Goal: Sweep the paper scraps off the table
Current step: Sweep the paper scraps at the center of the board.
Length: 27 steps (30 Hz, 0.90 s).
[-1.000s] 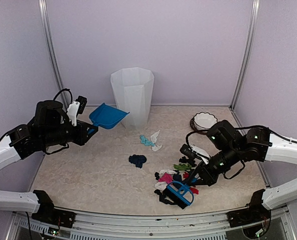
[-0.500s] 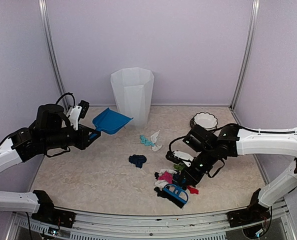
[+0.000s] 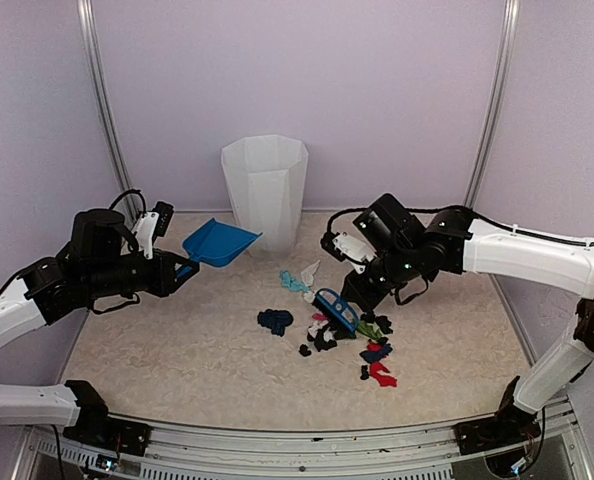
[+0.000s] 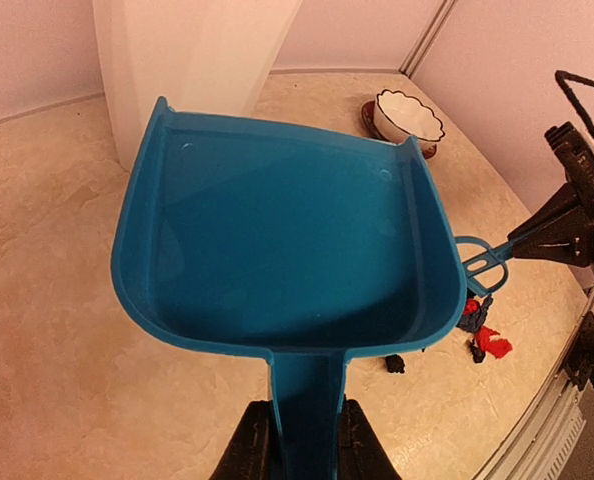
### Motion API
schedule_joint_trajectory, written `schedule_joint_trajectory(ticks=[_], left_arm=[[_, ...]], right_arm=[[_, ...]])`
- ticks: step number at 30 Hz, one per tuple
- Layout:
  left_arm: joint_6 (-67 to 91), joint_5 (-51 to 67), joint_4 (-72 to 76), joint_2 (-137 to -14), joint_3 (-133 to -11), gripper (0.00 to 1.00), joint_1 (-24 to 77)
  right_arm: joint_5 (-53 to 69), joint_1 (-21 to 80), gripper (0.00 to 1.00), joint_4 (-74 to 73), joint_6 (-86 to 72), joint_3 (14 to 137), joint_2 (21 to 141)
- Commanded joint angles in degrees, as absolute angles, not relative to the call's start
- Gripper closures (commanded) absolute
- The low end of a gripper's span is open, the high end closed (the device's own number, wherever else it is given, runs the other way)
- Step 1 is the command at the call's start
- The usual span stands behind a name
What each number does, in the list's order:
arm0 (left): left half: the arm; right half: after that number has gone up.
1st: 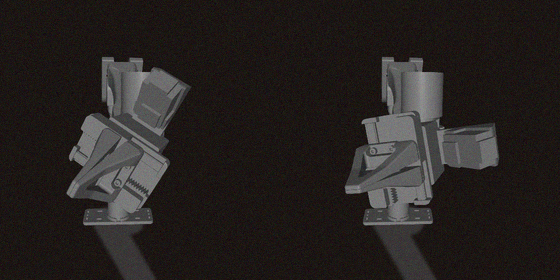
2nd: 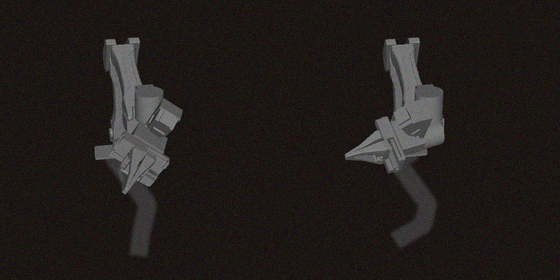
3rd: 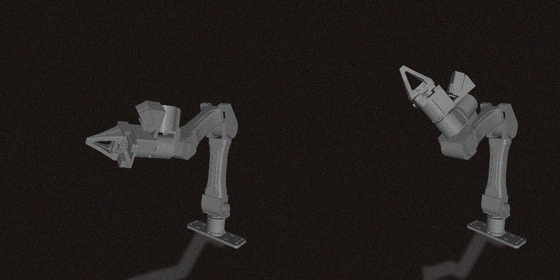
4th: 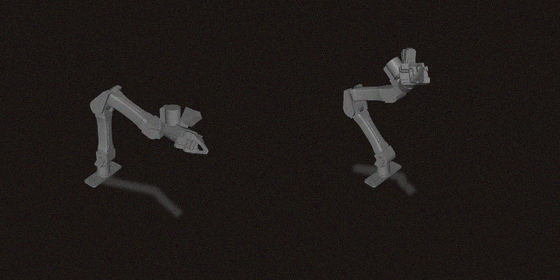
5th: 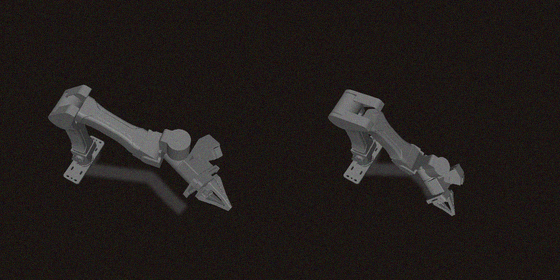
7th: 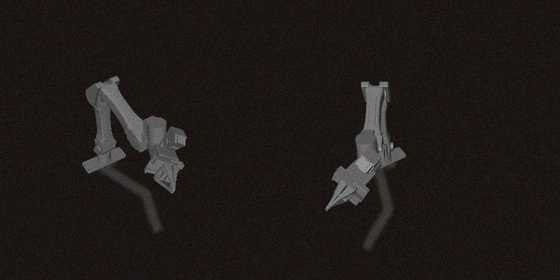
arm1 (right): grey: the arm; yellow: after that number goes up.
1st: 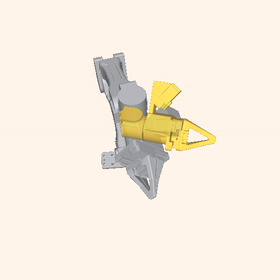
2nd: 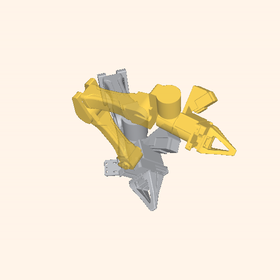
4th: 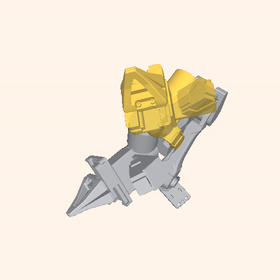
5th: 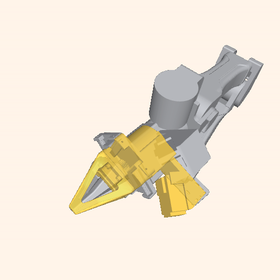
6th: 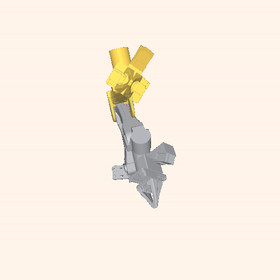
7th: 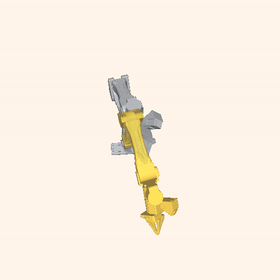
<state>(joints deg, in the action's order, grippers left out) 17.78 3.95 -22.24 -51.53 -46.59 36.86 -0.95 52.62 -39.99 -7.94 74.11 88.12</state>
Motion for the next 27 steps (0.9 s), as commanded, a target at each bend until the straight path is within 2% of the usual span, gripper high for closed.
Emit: schedule_joint_trajectory(ticks=[1,12,17,27], left_arm=[[18.8,6.0,-19.7,-50.5,-45.9,1.0,36.0],[19.3,7.2,-20.1,-51.4,-45.9,1.0,36.0],[19.4,7.5,-20.1,-51.5,-45.7,1.0,36.6],[19.8,6.7,-20.6,-52.4,-45.9,1.0,37.6]], right_arm=[[-6.2,52.1,1.0,-41.2,-8.5,78.0,86.5],[-22.5,51.8,1.0,-51.5,-25.6,73.8,78.4],[-29.2,51.6,1.0,-59.5,-38.1,70.7,77.5],[-24.2,51.4,1.0,-64.9,-50.1,66.8,83.3]])
